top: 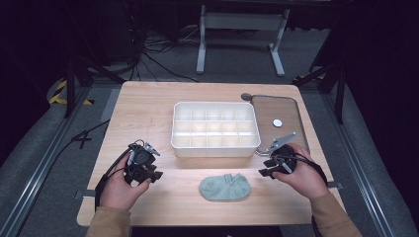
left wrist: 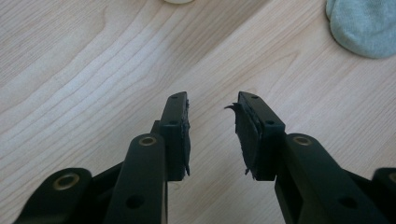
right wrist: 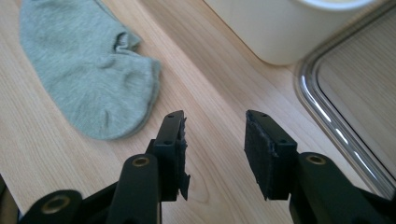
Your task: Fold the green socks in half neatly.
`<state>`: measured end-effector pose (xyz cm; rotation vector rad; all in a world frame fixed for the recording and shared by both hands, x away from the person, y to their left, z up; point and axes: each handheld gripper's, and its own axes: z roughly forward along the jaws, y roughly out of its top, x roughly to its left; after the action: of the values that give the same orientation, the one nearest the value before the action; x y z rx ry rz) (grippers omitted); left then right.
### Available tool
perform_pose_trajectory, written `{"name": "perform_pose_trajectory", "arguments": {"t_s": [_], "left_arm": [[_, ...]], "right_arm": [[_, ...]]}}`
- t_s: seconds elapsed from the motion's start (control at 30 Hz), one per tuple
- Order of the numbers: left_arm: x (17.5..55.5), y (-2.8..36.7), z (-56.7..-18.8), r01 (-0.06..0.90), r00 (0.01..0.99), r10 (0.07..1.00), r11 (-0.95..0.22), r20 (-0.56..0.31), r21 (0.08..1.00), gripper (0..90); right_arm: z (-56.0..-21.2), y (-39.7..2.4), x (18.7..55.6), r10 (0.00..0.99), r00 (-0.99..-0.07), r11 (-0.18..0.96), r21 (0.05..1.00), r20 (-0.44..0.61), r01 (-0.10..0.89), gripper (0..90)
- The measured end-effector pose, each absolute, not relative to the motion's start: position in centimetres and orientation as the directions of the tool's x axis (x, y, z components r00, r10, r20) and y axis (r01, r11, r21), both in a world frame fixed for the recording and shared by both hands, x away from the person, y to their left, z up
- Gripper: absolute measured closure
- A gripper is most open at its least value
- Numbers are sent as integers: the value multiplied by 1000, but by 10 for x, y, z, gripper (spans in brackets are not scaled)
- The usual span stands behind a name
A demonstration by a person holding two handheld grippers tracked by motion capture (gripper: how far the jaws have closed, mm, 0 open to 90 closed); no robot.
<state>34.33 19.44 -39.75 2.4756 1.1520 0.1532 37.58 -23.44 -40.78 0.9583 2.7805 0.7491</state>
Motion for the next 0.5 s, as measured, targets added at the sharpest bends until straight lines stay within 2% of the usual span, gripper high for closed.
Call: {"name": "perform_pose_trajectory", "arguments": {"t_s": [0.07, 0.1, 0.17, 0.27, 0.37, 0.5], "left_arm": [[341, 194, -396, 710, 641, 766, -563, -55, 423, 600], [340, 195, -396, 717, 627, 776, -540, -69, 440, 557], [336, 197, -395, 713, 621, 777, -508, -99, 483, 546], [332, 196, -392, 699, 630, 772, -515, -86, 495, 565], [331, 192, -388, 705, 631, 769, -513, -103, 490, 576], [330, 188, -383, 709, 644, 754, -523, -130, 474, 647]], "right_arm": [[-405, -237, 375, 603, -790, 651, 507, 106, 565, 583], [-404, -237, 375, 599, -794, 655, 508, 103, 560, 572], [-404, -235, 374, 595, -800, 666, 510, 76, 544, 565], [-405, -234, 373, 556, -830, 689, 537, 40, 487, 613], [-407, -235, 372, 524, -851, 695, 562, 31, 449, 621], [-408, -237, 371, 549, -831, 651, 575, 95, 495, 610]]}}
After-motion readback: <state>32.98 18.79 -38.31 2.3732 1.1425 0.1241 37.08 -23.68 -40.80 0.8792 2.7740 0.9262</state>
